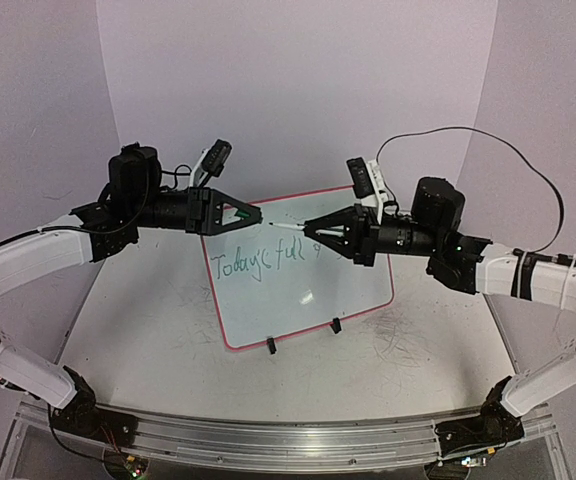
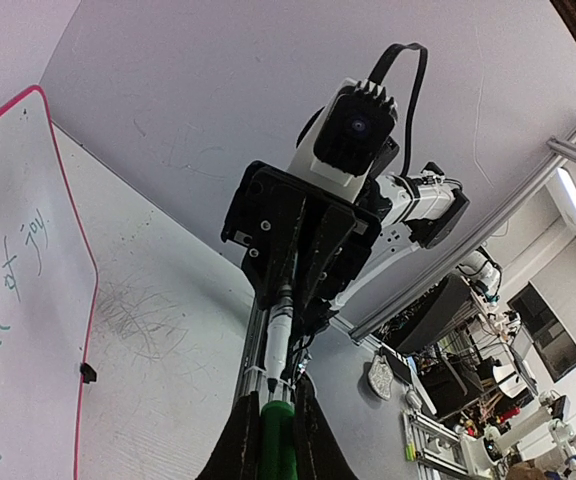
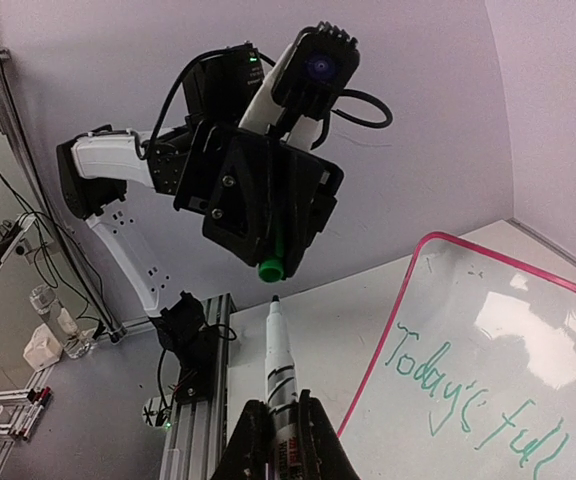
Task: Write a sentence on the whiteboard
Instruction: Insert the whiteboard marker without the cap into the whiteboard marker.
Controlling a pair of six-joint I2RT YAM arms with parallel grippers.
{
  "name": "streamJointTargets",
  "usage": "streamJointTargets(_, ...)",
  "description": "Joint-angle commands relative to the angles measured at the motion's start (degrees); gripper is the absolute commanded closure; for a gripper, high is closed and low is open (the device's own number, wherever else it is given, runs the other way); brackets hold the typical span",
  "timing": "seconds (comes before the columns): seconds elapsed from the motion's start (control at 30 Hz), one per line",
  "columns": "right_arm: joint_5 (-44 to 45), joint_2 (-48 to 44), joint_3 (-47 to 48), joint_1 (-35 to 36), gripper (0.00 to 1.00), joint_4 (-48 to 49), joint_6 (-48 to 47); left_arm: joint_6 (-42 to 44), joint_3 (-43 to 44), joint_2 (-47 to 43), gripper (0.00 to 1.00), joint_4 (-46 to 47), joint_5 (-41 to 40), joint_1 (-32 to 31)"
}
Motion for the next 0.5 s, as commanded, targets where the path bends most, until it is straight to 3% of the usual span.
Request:
streamJointTargets(0.0,1.99,0.32,1.25,0.21,1.0,5.75,1.48,-1.33,1.77,0.13,1.0,4.65,0.96,-0.54)
streamJointTargets(0.47,0.74,1.88,1.47,0.79,1.0,7.05,2.08,-1.95,0.82,0.3,1.0,6.24,0.32,-1.18)
